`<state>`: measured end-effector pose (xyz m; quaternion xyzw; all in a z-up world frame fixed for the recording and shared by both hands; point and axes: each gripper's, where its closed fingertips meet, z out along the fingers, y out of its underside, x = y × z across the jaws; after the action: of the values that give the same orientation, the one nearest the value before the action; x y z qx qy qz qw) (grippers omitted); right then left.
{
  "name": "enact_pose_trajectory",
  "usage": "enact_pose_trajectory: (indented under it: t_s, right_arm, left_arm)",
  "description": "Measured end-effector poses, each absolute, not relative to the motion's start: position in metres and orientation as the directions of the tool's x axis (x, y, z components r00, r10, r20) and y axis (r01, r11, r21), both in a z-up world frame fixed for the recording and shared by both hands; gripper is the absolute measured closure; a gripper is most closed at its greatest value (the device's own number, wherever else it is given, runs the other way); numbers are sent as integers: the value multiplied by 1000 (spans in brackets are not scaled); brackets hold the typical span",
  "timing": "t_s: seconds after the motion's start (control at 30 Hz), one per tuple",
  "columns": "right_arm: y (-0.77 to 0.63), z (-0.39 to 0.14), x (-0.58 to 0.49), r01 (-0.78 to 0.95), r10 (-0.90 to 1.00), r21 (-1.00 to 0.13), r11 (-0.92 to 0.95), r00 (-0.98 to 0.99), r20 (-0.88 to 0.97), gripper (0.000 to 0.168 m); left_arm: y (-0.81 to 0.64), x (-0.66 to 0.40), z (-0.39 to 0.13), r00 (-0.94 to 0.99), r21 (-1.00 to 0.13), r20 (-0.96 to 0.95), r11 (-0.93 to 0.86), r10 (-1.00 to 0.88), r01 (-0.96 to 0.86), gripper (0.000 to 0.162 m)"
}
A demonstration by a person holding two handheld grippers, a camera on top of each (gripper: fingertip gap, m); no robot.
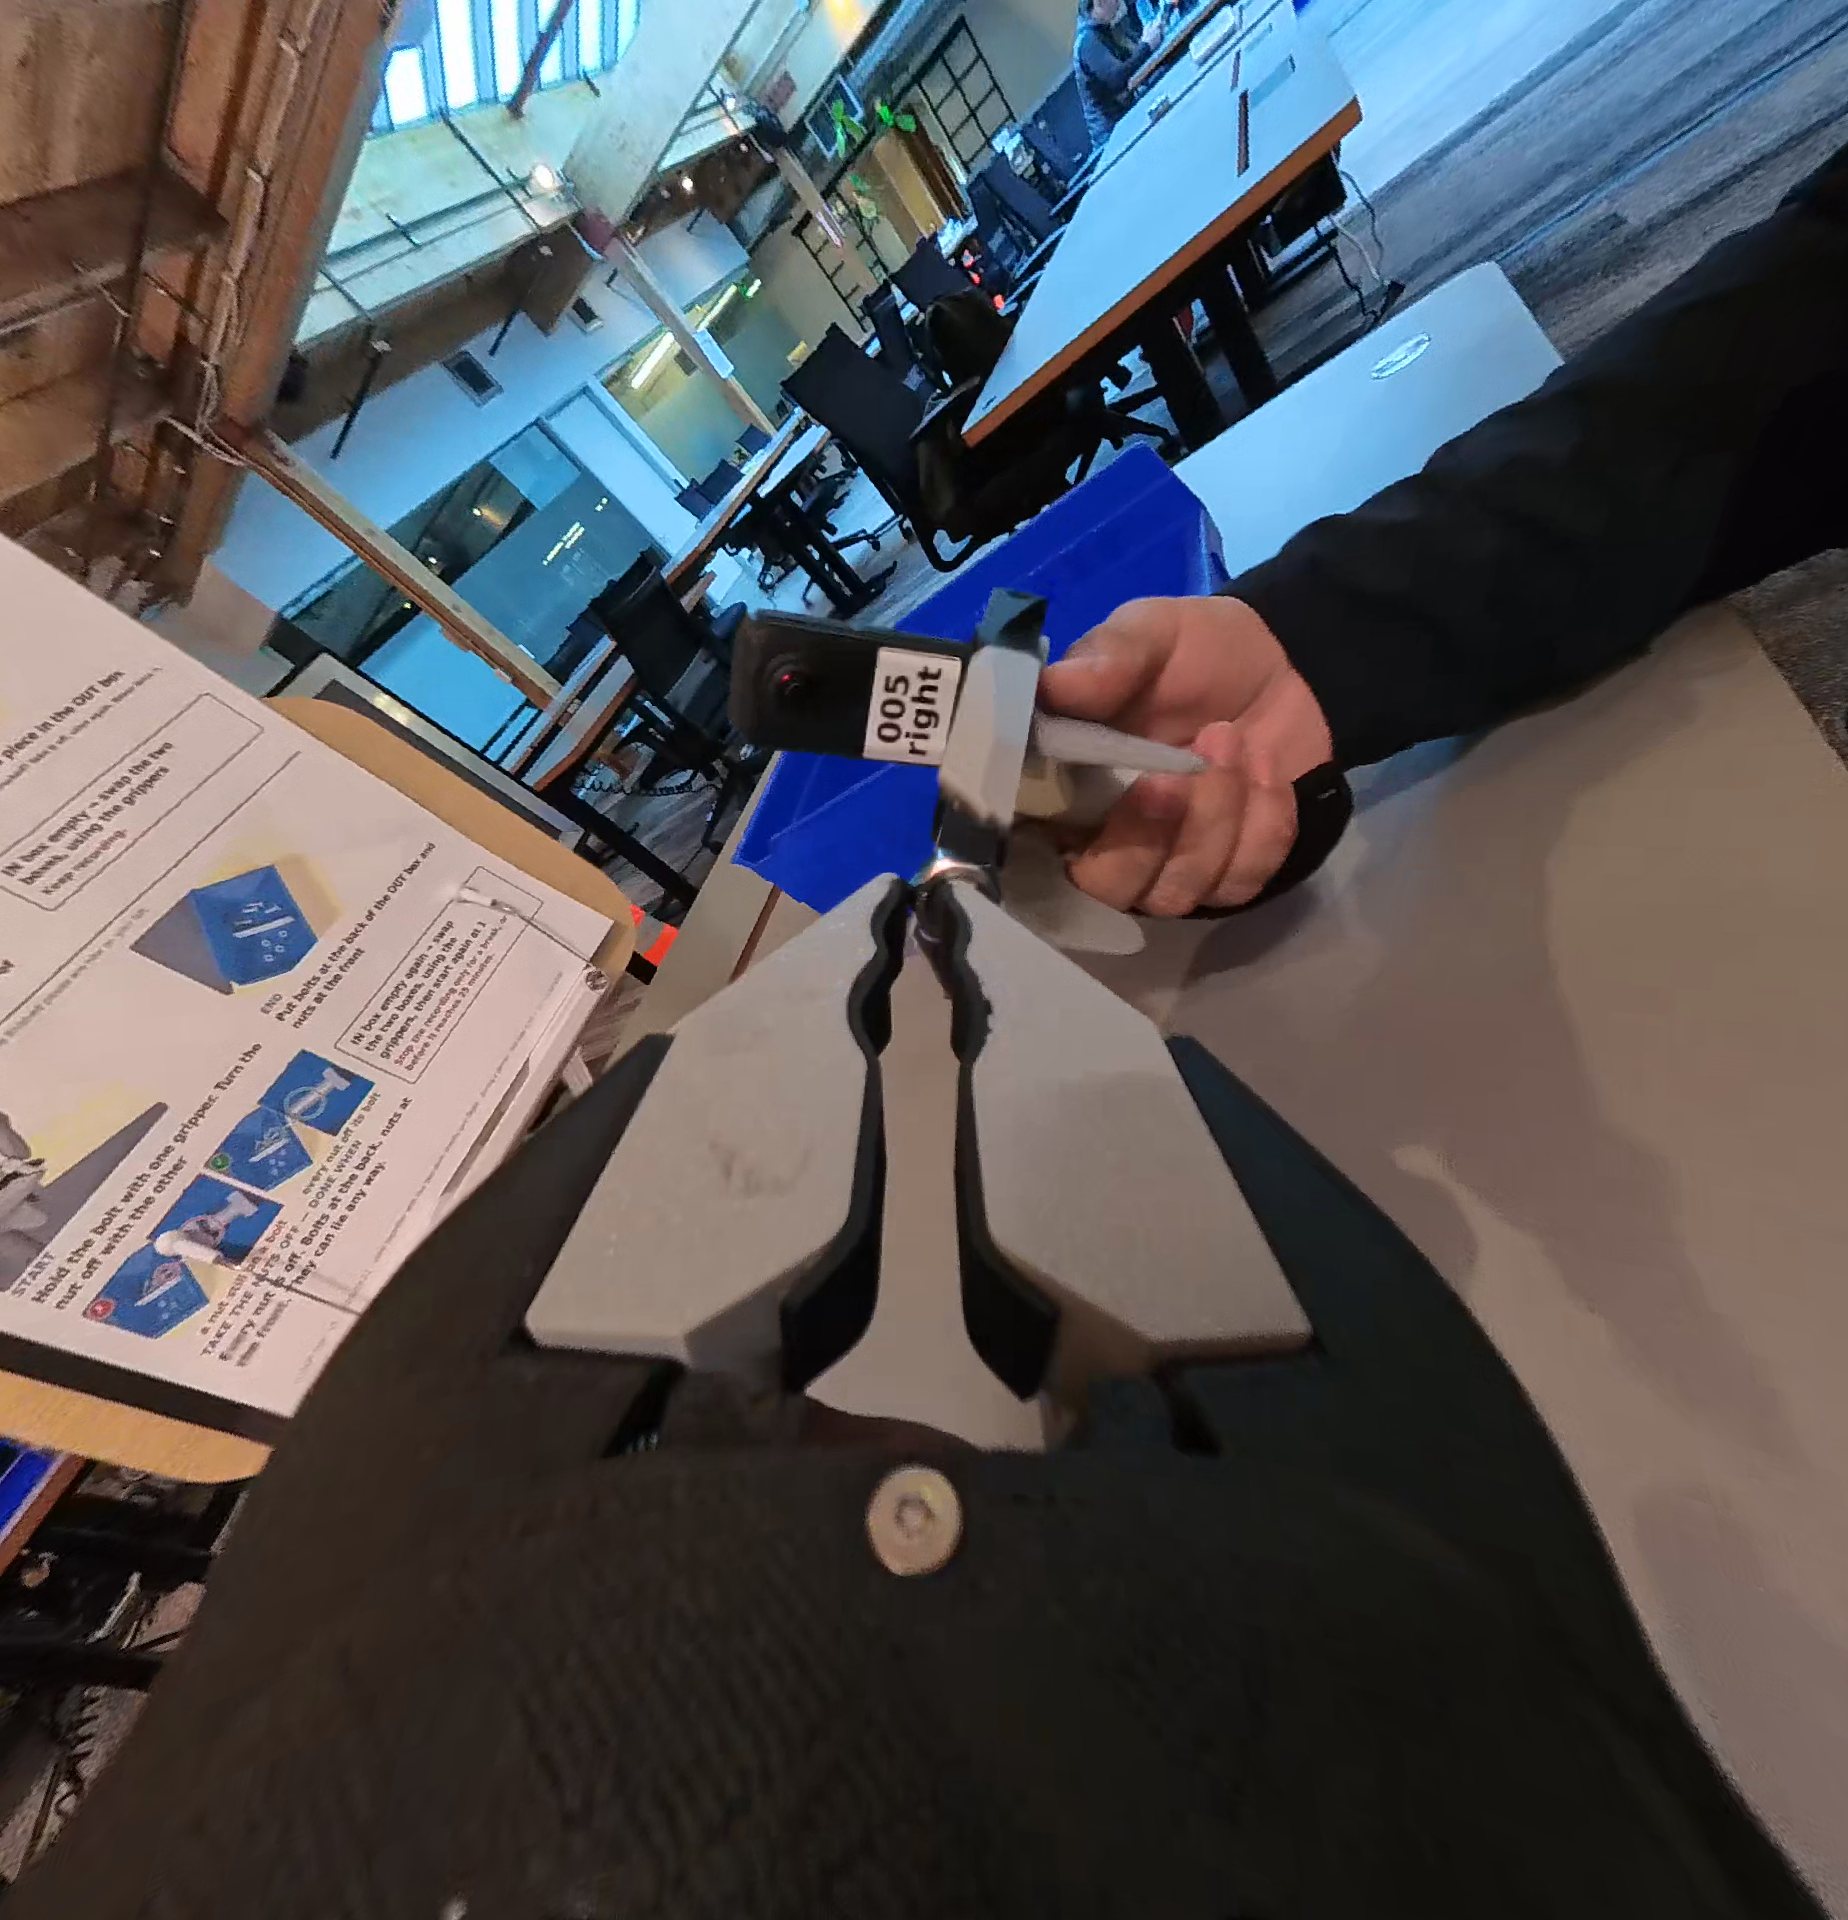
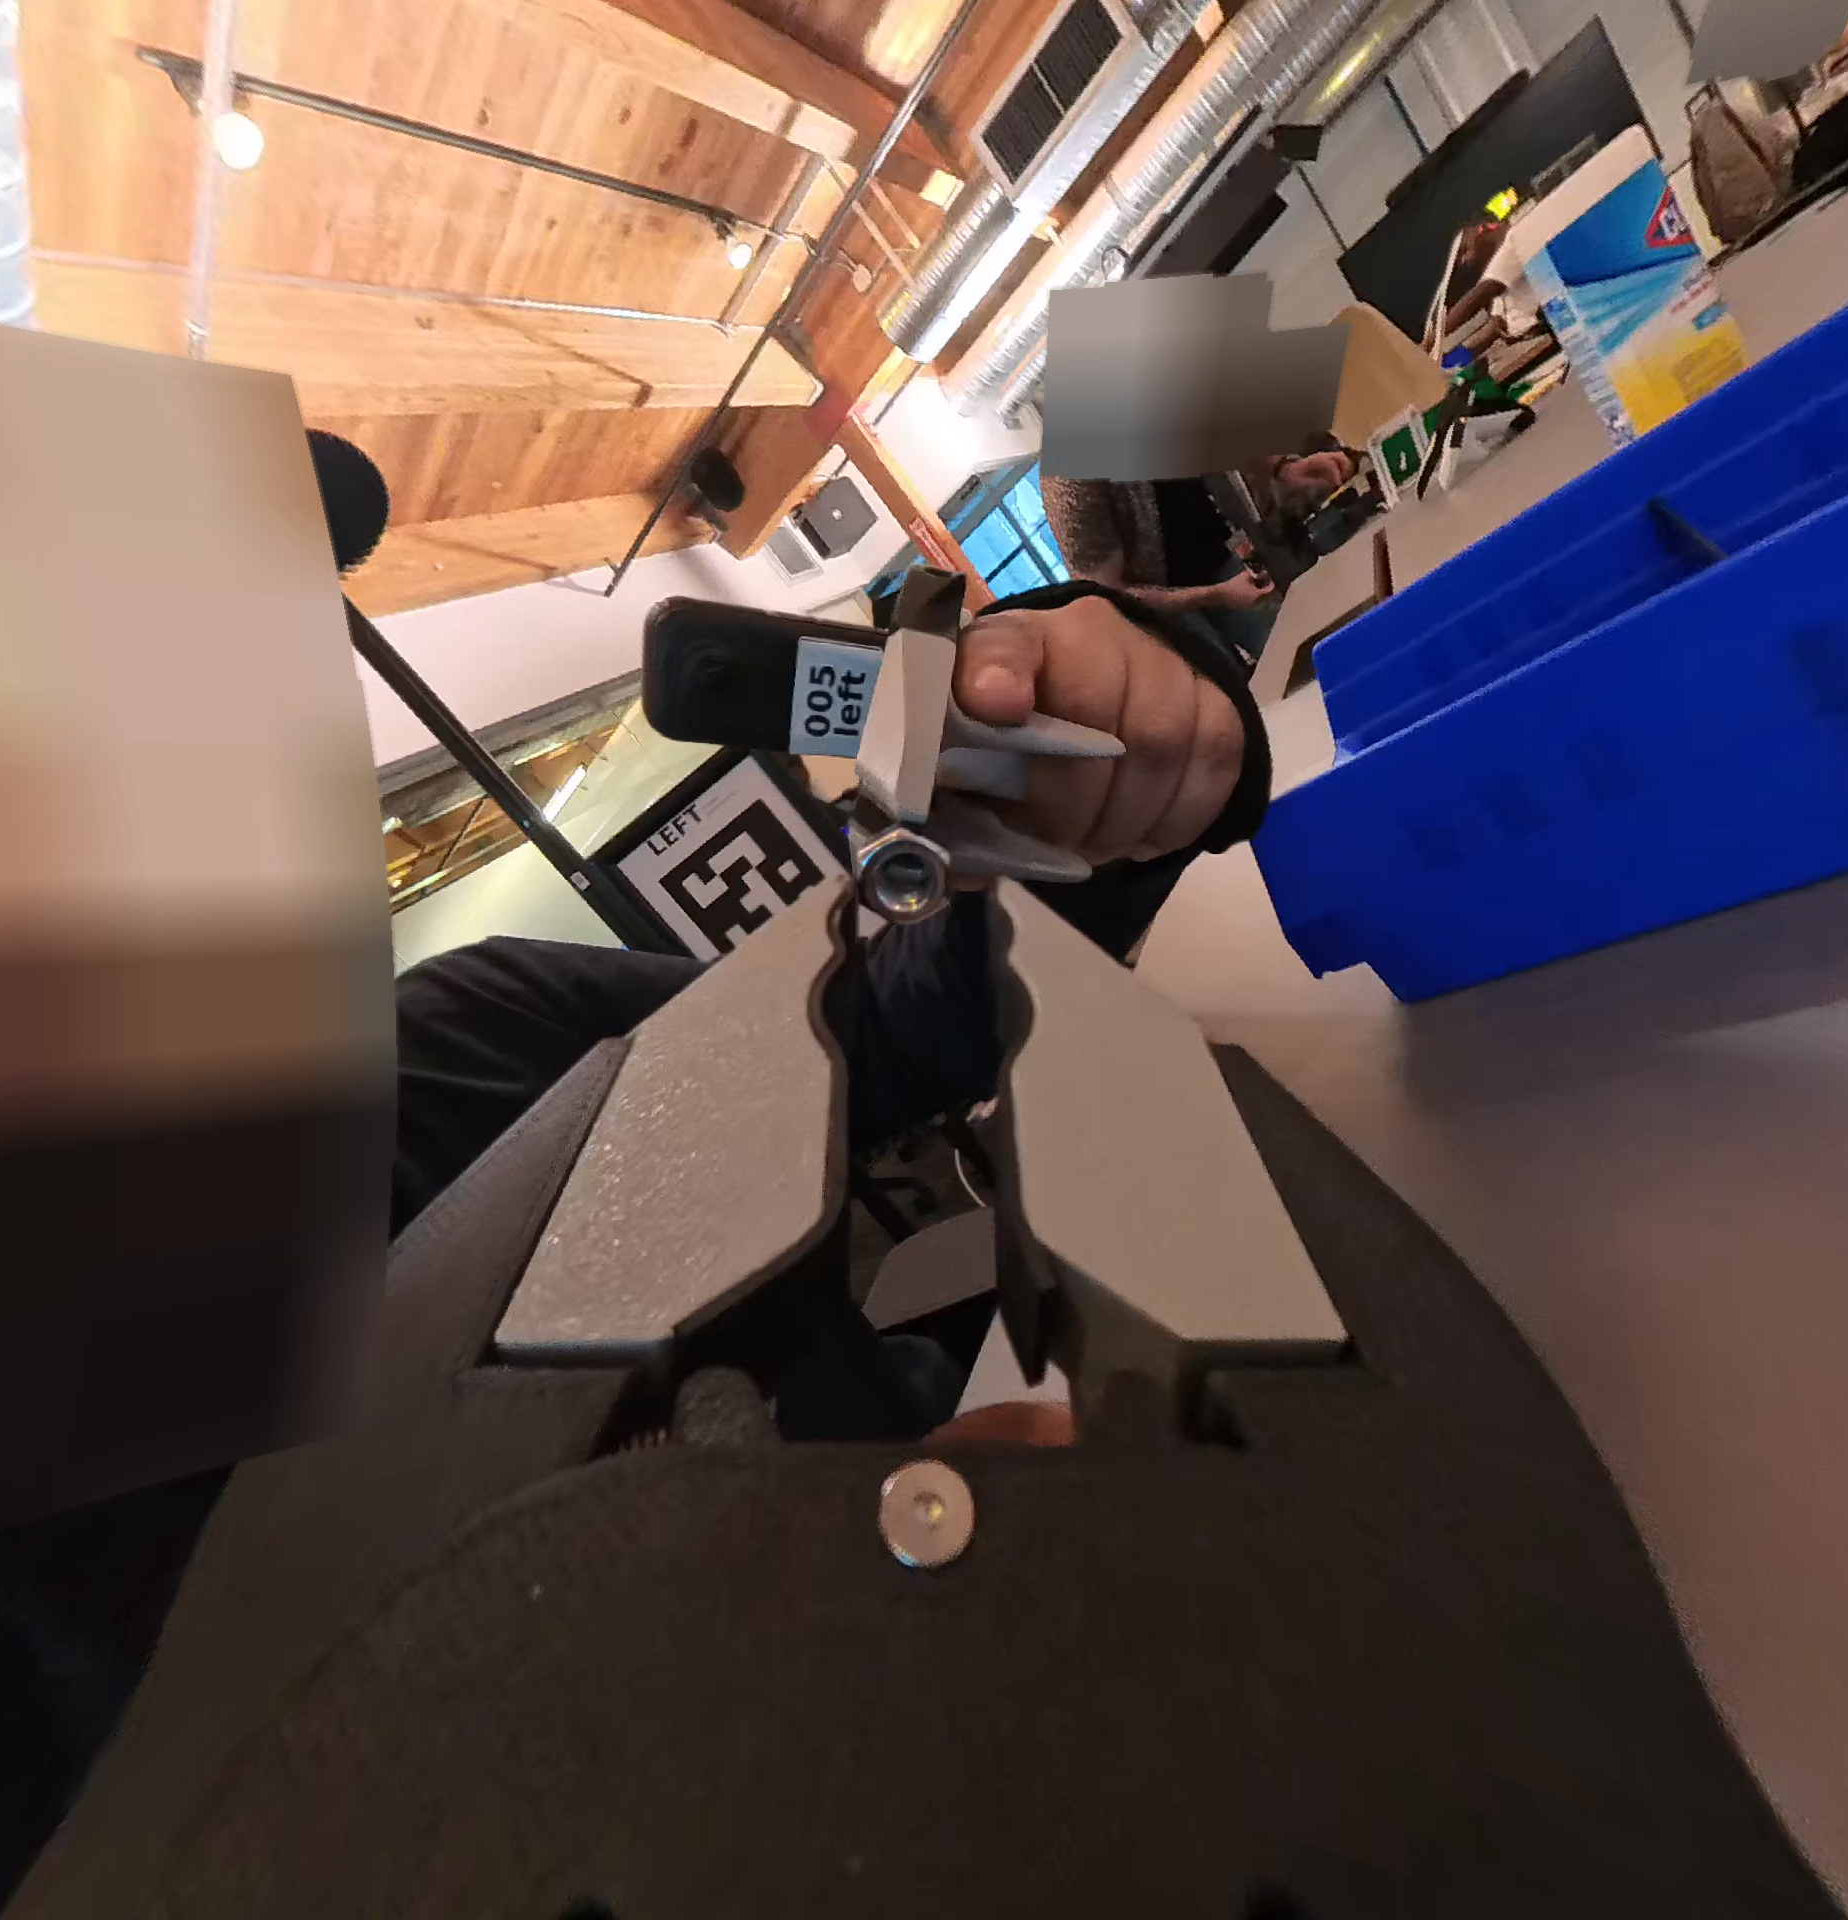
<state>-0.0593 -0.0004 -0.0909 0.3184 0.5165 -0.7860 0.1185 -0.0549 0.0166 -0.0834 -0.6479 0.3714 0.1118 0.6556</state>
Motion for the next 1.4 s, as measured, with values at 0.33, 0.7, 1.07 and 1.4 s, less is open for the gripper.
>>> enact_pose_trajectory:
  t_s: [0.33,0.7,1.07,1.4]
  right_arm:
    - [24,-121,-88,507,376,-742,-439,-646,-664,154]
    - [83,-248,-92,663,892,-614,429,-419,171,153]
    - [71,-262,-92,644,867,-613,457,-476,146,141]
    - [50,-234,-98,465,805,-775,427,-586,92,141]
  left_arm:
    - [20,-79,-104,766,-806,-552,-26,-329,-592,150]
    - [-4,-221,-74,967,-877,-242,-443,77,-185,148]
    - [-12,-336,-161,979,-628,-149,-778,140,16,135]
    - [1,-364,-229,985,-382,-156,-916,-66,-122,134]
